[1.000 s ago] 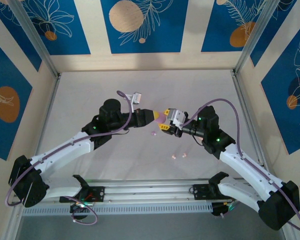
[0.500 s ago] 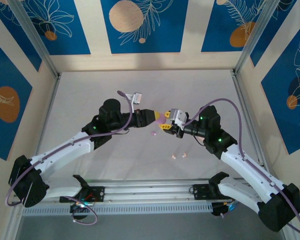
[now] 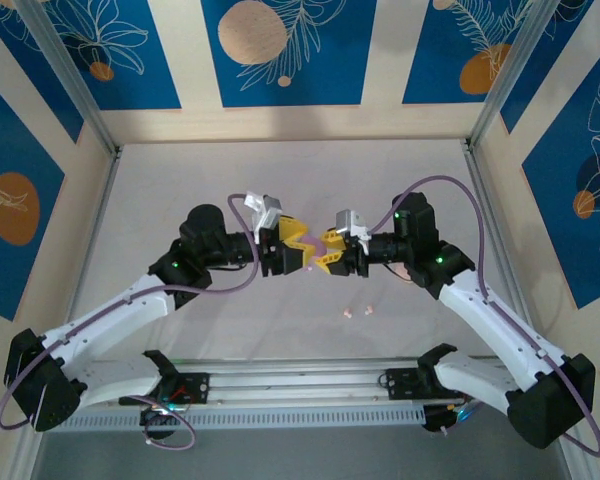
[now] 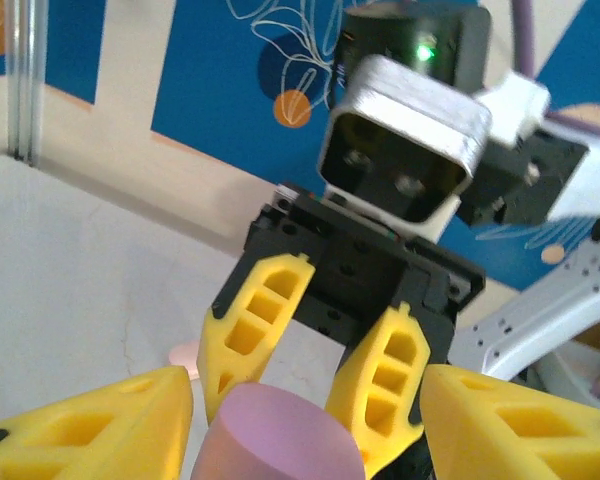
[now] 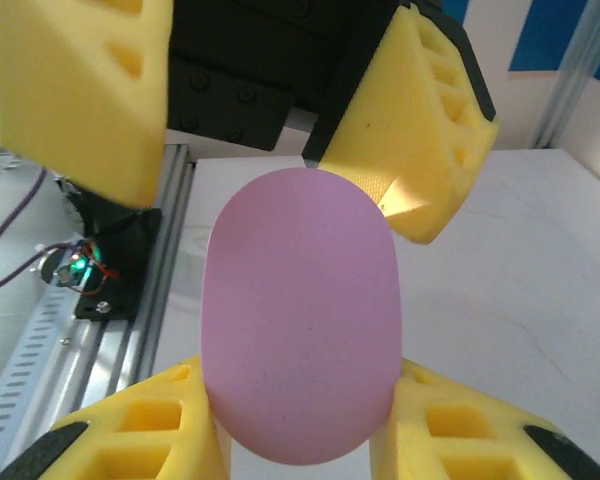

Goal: Insert the wireless bluetooth earbuds into the charging case

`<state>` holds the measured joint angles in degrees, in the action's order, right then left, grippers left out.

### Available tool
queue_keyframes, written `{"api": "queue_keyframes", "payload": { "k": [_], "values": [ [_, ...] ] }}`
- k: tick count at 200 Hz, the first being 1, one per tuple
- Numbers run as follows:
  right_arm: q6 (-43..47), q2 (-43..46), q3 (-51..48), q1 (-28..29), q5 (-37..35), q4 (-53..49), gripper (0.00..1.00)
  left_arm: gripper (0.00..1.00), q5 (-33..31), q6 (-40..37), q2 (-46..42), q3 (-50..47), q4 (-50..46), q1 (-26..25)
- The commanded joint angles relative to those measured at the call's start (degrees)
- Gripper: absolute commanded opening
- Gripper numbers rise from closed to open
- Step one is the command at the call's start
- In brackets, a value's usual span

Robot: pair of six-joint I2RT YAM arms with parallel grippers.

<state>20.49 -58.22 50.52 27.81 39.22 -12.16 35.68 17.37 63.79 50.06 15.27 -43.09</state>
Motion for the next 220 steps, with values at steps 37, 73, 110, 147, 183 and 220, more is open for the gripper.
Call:
{"api": "queue_keyframes", "payload": {
  "k": [37,73,110,147,183,220],
  "values": [
    [-1.4,-0.8,3.4,-0.1,6.1,-3.2,0.32,0.57,4.6,-14.5,-1.0,1.7,-9.3,-0.1],
    [-1.0,-1.2,4.0,0.2,6.0,-4.3,0.32,0.47,3.8,-15.0,-0.9,1.5,-8.7,-0.4],
    [-0.4,-1.3,4.2,0.8,5.2,-4.7,0.32,0.46,3.9,-14.2,-0.5,1.3,-7.2,-0.8],
    [-0.3,-1.6,4.5,1.0,5.1,-4.8,0.32,0.44,4.4,-14.2,0.4,1.8,-7.7,-1.2],
    [0.0,-1.7,4.6,1.3,4.4,-5.0,0.32,0.45,4.8,-14.0,0.9,2.1,-7.5,-1.6],
    [1.0,-1.7,4.8,1.8,3.3,-5.8,0.32,0.46,5.5,-13.4,1.2,2.1,-6.6,-1.9]
  ]
}}
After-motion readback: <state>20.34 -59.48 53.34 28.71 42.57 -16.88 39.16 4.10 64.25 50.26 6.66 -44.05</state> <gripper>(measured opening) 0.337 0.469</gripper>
